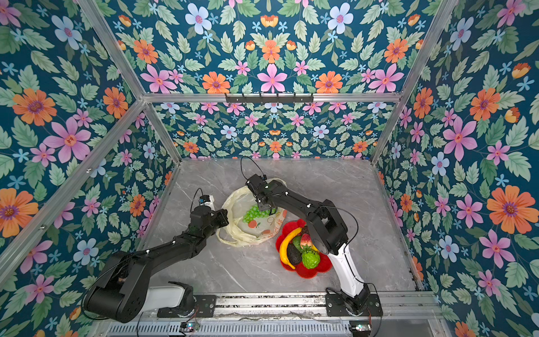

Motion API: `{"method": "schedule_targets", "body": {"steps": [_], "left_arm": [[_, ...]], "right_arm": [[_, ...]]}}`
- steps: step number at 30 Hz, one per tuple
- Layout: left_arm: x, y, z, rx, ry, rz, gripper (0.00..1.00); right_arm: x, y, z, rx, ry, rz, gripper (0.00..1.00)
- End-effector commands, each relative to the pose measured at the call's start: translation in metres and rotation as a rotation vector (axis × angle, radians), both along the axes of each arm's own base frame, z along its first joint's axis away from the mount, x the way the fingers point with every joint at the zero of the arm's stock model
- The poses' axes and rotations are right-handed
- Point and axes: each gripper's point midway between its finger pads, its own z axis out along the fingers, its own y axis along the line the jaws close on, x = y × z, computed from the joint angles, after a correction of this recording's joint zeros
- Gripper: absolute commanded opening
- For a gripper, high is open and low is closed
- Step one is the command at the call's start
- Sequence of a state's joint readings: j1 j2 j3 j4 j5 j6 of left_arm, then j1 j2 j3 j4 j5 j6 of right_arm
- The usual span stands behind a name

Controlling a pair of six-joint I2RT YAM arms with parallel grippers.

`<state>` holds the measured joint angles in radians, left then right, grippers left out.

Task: Take fruits out of the plastic bag
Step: Pick up the fruit from the plastic bag.

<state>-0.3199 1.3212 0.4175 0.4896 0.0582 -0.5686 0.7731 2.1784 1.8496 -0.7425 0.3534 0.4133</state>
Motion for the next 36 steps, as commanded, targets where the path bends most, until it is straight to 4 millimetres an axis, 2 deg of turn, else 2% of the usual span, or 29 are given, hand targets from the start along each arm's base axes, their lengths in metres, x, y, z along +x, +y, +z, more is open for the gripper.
{"method": "schedule_targets", "body": {"steps": [1,20,32,36], "left_arm": [[0.002,-0.001,0.004,0.006,-0.013,-0.007,0.0],[0.002,0.0,0.004,0.01,-0.012,-0.005,0.0],[0.003,0.001,0.002,0.02,0.0,0.004,0.0],[0.003,0.003,-0.001,0.028,0.012,0.011,0.0]], "right_arm": [[0.002,-0.005,0.004,-0.027,-0.019,-0.016,0.0],[-0.013,-0.014,0.053,0.091,-0.103,-0.014,0.0],[-0.022,-0.008,0.073,0.188,-0.111,0.007,0.0],[-0.028,-0.009,0.091,0.229,-0.123,0.006,0.0]]}}
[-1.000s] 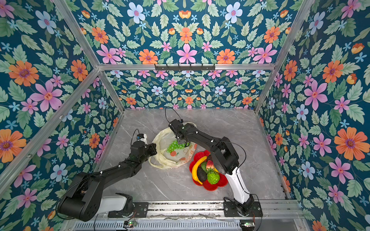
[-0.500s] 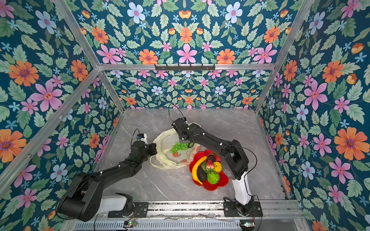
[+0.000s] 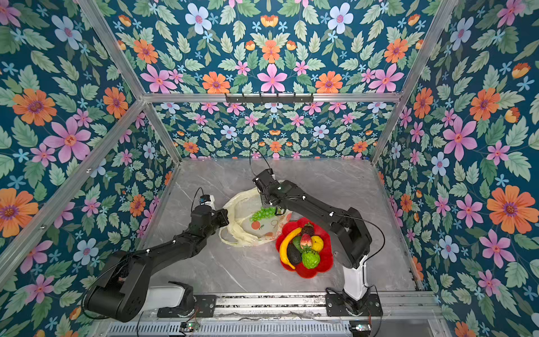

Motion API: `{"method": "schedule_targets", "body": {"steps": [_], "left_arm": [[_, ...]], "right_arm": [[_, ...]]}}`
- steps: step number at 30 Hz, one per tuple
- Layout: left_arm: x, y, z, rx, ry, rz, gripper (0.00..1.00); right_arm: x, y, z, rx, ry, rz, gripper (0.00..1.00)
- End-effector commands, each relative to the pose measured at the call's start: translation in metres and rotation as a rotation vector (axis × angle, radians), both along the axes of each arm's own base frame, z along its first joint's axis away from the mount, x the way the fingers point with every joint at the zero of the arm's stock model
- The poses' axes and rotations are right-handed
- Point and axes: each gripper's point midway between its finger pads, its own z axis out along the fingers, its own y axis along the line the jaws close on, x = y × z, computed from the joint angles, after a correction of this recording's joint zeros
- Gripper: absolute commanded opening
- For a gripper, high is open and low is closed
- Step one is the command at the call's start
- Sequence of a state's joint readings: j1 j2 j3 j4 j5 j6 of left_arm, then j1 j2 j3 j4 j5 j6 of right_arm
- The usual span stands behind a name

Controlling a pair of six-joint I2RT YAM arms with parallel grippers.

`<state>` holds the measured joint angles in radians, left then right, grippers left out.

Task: Take fruits out of the plastic bag
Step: Pick up the fruit from the plastic bag, then place the fruit on the plate.

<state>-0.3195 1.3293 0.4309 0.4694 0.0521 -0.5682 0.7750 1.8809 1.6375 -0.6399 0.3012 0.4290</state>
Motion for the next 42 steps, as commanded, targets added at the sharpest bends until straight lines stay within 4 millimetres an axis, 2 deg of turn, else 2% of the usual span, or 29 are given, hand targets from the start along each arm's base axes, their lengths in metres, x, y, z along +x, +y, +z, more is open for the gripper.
{"method": "schedule_targets", "body": {"steps": [1,11,12,15,24,30,42], "left_arm": [[0.002,0.002,0.0,0.021,-0.001,0.006,0.0],[0.003,0.003,-0.001,0.026,0.004,0.009,0.0],[0.003,0.003,-0.001,0.026,0.004,0.009,0.0],[0.003,0.002,-0.001,0.025,0.005,0.008,0.0],[0.004,0.002,-0.004,0.031,0.01,0.007,0.0],[0.005,0.003,-0.005,0.038,0.012,0.008,0.0],[0.006,0.003,-0.008,0.047,0.015,0.009,0.0]], "right_arm": [[-0.002,0.002,0.02,0.064,-0.025,-0.007,0.0],[-0.031,-0.025,0.069,0.131,-0.064,-0.034,0.0],[-0.036,-0.031,0.08,0.149,-0.08,-0.035,0.0],[-0.05,-0.044,0.097,0.175,-0.1,-0.037,0.0],[-0.089,-0.093,0.134,0.187,-0.159,-0.075,0.0],[-0.115,-0.127,0.141,0.172,-0.157,-0.113,0.0],[-0.163,-0.18,0.123,0.145,-0.094,-0.201,0.0]]}}
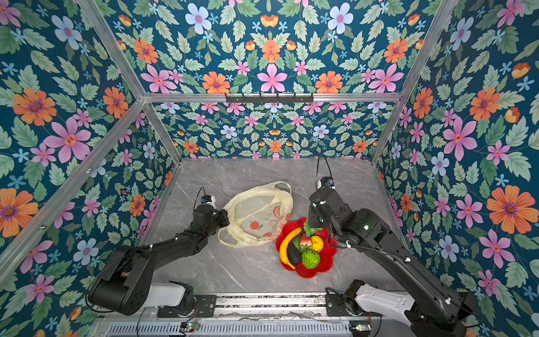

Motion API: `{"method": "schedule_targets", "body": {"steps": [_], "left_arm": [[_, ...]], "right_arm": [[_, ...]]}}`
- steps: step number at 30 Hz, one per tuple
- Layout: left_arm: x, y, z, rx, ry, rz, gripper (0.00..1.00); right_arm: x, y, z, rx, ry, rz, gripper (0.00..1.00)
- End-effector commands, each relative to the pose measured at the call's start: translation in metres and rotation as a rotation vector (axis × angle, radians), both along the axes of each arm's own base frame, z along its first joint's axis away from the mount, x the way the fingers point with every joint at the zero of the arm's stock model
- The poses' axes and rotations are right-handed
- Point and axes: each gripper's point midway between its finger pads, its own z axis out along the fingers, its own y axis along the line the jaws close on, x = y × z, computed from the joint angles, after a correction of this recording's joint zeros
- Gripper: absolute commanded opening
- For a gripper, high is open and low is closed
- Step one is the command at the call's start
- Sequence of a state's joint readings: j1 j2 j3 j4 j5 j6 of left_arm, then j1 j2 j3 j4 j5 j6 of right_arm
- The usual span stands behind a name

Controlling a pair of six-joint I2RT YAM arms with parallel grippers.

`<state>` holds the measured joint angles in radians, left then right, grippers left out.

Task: Take fruits out of the plastic bag
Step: Place the fruit on the plate.

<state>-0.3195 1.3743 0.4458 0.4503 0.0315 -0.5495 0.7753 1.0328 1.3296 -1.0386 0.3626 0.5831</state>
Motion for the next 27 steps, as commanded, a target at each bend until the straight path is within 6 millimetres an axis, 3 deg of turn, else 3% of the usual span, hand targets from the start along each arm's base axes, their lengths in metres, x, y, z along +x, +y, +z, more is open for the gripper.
{"method": "schedule_targets", "body": {"steps": [1,16,27], "left_arm": [[0.005,0.0,0.006,0.007,-0.024,0.001,0.0],[0.006,0.002,0.002,0.022,-0.018,0.009,0.0],[0.007,0.001,0.0,0.024,-0.015,0.009,0.0]], "right_arm": [[-0.01,-0.016,-0.006,-0.013,0.022,-0.053,0.0],[-0.048,-0.047,-0.033,0.01,0.117,-0.112,0.0],[-0.058,-0.049,-0.059,0.03,0.178,-0.133,0.0]]}}
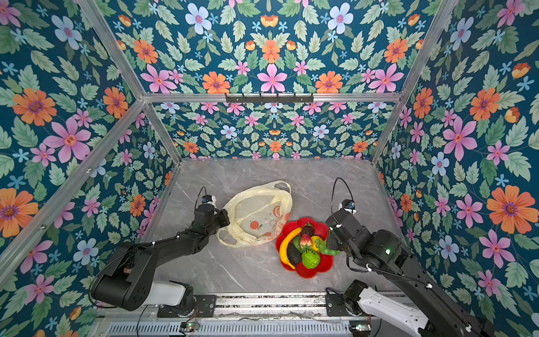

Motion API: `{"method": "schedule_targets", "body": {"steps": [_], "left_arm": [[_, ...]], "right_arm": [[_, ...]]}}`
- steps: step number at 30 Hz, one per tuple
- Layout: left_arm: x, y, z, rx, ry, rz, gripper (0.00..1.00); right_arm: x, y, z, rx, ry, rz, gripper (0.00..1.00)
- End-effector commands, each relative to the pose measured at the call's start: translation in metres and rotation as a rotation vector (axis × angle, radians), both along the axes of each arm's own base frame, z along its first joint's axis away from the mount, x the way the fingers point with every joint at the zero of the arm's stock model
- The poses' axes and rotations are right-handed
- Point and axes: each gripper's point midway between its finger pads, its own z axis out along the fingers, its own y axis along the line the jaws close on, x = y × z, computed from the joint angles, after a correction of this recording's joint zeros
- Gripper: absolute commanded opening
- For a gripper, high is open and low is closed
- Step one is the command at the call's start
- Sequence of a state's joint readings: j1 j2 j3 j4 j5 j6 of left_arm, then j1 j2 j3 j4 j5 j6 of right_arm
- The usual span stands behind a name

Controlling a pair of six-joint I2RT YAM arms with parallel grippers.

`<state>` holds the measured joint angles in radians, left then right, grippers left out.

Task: Take fruits out of the plastic bag
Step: Place the fruit on the plate.

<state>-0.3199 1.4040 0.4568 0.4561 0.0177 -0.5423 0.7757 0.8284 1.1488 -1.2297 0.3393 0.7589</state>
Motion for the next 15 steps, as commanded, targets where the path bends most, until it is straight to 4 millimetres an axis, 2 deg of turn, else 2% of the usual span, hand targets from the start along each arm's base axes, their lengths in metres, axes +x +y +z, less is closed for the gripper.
{"method": "schedule_targets", "body": {"steps": [1,6,11,15], "left_arm": [[0.004,0.0,0.005,0.007,-0.022,0.002,0.0],[0.004,0.0,0.006,0.007,-0.027,0.002,0.0],[0.004,0.0,0.007,0.007,-0.028,0.0,0.0],[0.004,0.0,0.007,0.008,-0.027,0.0,0.0]], "right_arm": [[0.0,0.005,-0.01,0.025,0.024,-0.017,0.0],[0.01,0.011,-0.024,0.0,0.03,-0.026,0.0],[0.025,0.009,-0.032,-0.059,0.021,-0.056,0.0],[0.037,0.007,-0.044,-0.032,0.051,-0.08,0.0]]}}
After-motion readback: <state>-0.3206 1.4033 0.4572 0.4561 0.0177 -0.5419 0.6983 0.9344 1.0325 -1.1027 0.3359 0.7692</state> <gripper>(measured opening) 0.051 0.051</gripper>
